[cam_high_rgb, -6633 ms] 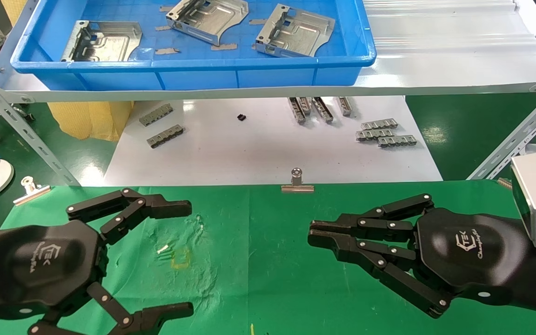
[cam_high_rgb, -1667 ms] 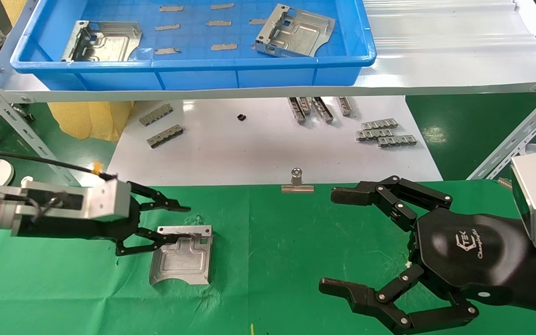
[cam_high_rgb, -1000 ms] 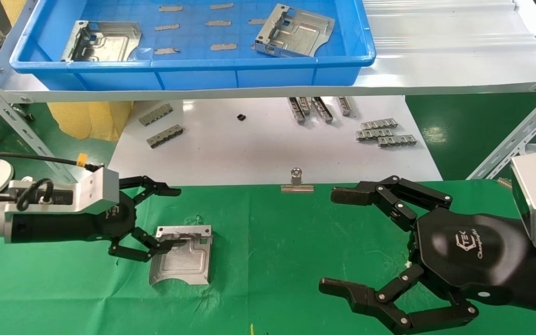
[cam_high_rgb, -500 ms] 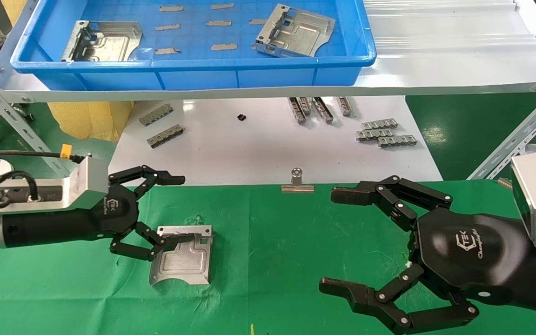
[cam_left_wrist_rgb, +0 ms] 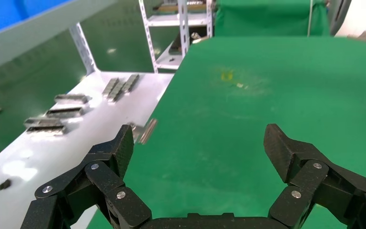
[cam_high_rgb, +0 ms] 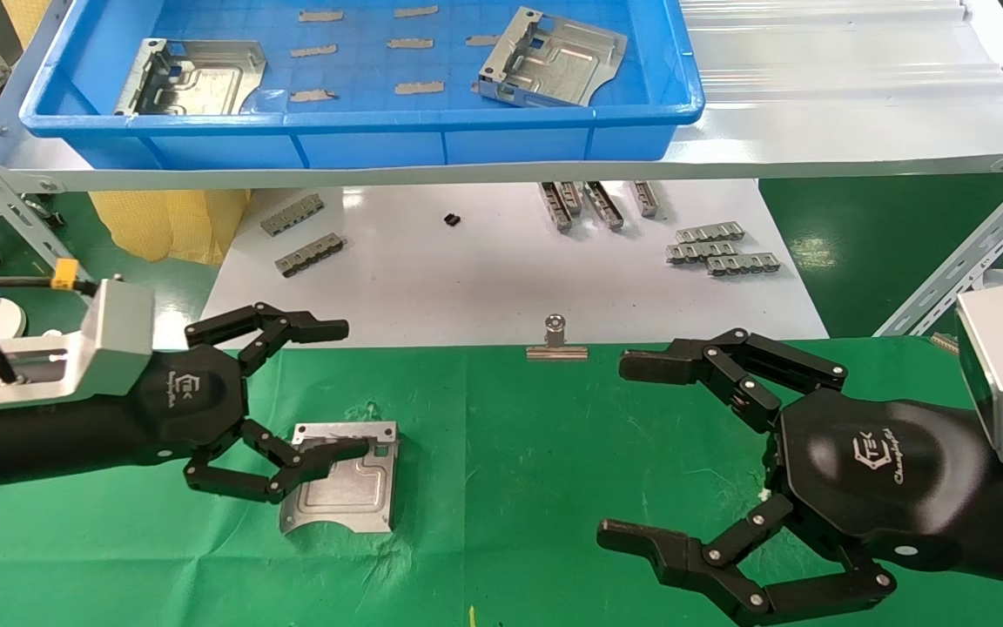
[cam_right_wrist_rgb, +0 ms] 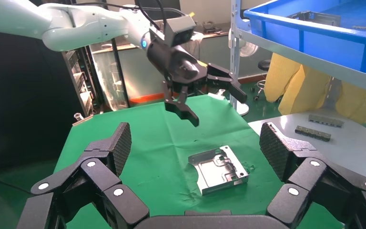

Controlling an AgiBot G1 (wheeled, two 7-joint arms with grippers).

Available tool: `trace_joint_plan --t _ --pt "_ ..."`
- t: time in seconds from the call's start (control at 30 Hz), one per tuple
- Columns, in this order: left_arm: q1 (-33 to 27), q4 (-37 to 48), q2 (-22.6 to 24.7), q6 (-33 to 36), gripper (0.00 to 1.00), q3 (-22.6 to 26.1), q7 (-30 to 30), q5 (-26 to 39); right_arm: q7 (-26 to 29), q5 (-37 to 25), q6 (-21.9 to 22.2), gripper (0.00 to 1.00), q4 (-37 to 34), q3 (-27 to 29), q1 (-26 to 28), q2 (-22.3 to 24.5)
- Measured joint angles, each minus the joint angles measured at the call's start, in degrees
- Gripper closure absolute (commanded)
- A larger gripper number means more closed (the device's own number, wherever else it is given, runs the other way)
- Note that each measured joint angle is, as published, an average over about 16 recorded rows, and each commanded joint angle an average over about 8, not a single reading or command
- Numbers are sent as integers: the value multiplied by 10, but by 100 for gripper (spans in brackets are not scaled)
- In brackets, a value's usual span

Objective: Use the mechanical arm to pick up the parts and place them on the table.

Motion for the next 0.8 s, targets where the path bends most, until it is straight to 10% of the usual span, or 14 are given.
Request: trace_joint_plan --t 0.8 --pt "146 -275 -83 -25 0 -106 -187 -108 0 0 0 0 0 0 0 0"
